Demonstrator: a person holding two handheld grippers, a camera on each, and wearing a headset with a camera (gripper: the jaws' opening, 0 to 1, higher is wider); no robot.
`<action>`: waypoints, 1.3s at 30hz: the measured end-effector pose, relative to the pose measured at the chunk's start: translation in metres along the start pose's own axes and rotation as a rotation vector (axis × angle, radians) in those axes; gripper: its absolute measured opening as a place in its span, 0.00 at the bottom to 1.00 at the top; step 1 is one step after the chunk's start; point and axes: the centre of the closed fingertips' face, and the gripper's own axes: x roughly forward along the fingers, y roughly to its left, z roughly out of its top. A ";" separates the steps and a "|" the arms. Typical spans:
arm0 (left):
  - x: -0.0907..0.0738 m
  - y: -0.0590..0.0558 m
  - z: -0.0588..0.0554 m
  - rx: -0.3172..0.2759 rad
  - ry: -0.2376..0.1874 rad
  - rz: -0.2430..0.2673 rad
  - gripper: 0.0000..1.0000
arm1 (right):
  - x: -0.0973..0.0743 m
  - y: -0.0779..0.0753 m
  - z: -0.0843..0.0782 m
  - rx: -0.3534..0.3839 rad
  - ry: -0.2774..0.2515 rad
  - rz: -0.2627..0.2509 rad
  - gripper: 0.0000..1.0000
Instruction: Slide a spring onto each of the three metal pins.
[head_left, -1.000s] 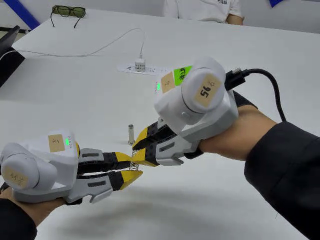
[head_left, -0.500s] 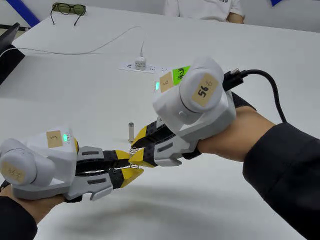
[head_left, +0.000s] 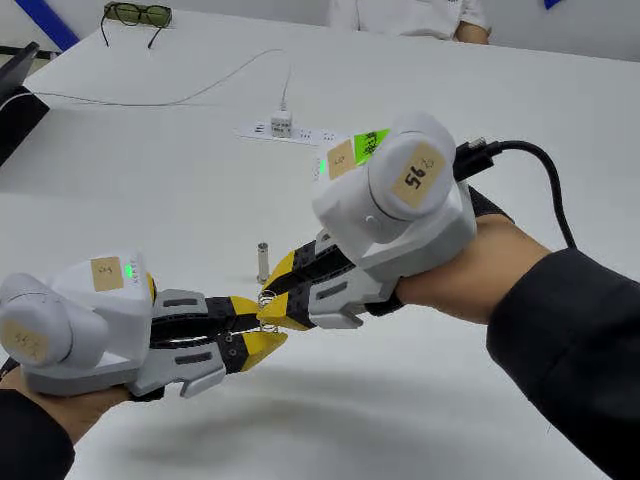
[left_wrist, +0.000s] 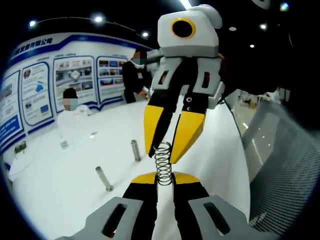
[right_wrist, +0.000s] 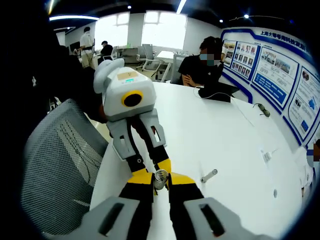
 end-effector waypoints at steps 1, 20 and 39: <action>0.000 0.000 0.000 0.002 0.000 0.002 0.11 | 0.000 0.000 0.000 0.002 0.000 0.000 0.12; -0.006 0.012 0.000 -0.004 -0.005 0.050 0.27 | -0.001 -0.009 0.001 0.020 -0.005 -0.023 0.12; -0.013 0.028 -0.001 -0.054 -0.018 0.127 0.57 | -0.005 -0.031 0.001 0.038 -0.010 -0.072 0.12</action>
